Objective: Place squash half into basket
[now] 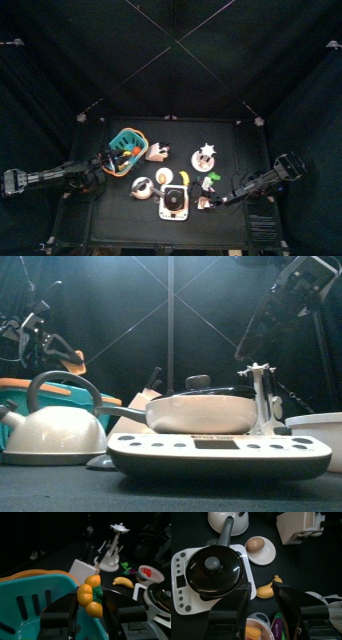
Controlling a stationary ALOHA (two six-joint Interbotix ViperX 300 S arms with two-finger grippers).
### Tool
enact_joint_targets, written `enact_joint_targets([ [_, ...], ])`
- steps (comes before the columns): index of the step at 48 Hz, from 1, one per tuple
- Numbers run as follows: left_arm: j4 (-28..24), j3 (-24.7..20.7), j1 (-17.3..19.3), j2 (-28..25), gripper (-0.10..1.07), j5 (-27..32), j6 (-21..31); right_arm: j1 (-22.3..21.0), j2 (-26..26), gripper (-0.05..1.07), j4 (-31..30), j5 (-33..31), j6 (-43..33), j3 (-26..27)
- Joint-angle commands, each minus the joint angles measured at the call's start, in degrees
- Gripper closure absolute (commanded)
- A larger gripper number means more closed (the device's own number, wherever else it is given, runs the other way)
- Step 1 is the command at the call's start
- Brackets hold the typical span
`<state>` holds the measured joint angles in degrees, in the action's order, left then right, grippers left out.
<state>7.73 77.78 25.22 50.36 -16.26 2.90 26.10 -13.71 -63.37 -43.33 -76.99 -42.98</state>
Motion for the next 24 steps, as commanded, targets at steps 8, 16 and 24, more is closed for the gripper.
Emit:
enact_joint_targets([
  [8,-0.35,-0.79,4.57,0.00,0.00,4.83,-0.18,-0.35,-0.62,0.26,1.93,-0.44,-0.18,-0.62],
  [16,-0.79,-0.97,4.75,0.09,-0.05,4.83,-0.18,-0.35,-1.23,0.26,5.27,-2.46,0.53,-0.97],
  [24,-0.79,-0.97,4.75,0.09,-0.05,4.83,-0.18,-0.09,-2.20,0.26,6.77,-3.16,0.44,-1.49],
])
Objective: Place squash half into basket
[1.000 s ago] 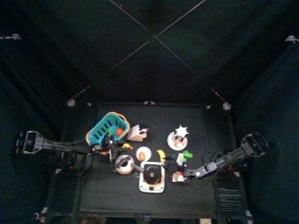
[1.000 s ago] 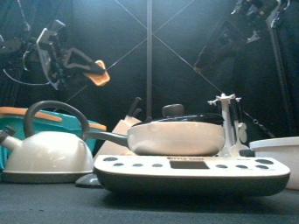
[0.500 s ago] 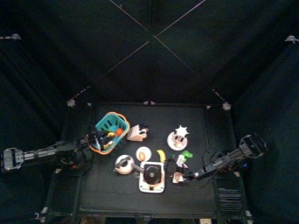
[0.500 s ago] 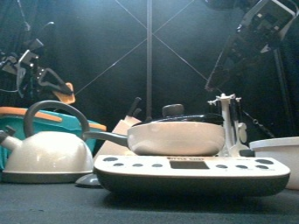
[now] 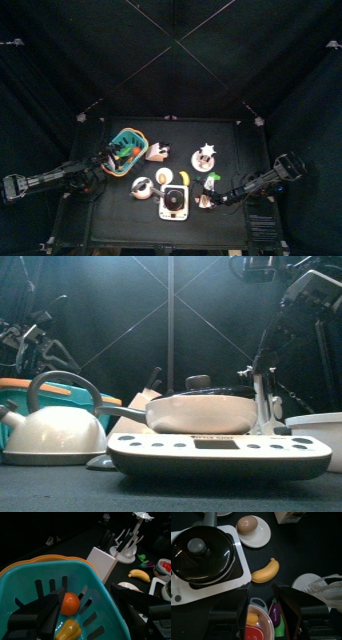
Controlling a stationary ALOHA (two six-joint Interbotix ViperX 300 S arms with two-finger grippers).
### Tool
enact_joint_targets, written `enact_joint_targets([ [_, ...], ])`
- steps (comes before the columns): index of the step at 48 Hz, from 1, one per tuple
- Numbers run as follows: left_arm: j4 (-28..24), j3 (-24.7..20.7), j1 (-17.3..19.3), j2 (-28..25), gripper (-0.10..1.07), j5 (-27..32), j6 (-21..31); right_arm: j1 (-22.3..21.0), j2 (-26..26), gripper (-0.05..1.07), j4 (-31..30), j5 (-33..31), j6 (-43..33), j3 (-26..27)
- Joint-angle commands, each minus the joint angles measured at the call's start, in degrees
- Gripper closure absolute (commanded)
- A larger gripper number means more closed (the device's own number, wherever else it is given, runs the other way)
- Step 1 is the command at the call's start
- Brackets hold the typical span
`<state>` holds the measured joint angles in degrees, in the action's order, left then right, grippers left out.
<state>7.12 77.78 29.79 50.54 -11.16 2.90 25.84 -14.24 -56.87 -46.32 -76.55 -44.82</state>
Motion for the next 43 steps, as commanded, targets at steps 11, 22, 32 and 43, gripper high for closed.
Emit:
enact_joint_targets([
  [11,-0.18,-0.97,0.18,-0.09,-0.05,-0.26,-0.18,0.18,-1.76,0.26,0.53,-0.26,-0.26,-0.18],
  [22,-0.18,-0.97,0.18,-0.09,-0.05,-0.26,-0.18,0.26,-1.76,0.26,4.04,-0.18,0.18,-0.26],
  [32,-0.18,-0.97,-0.09,-0.09,-0.05,-0.26,-0.18,3.16,-1.76,0.26,12.04,-0.44,1.58,-1.23],
  [43,-0.18,-1.05,-0.26,-0.09,-0.05,-0.26,0.00,3.87,-0.97,0.26,15.91,-0.44,4.92,-1.05],
])
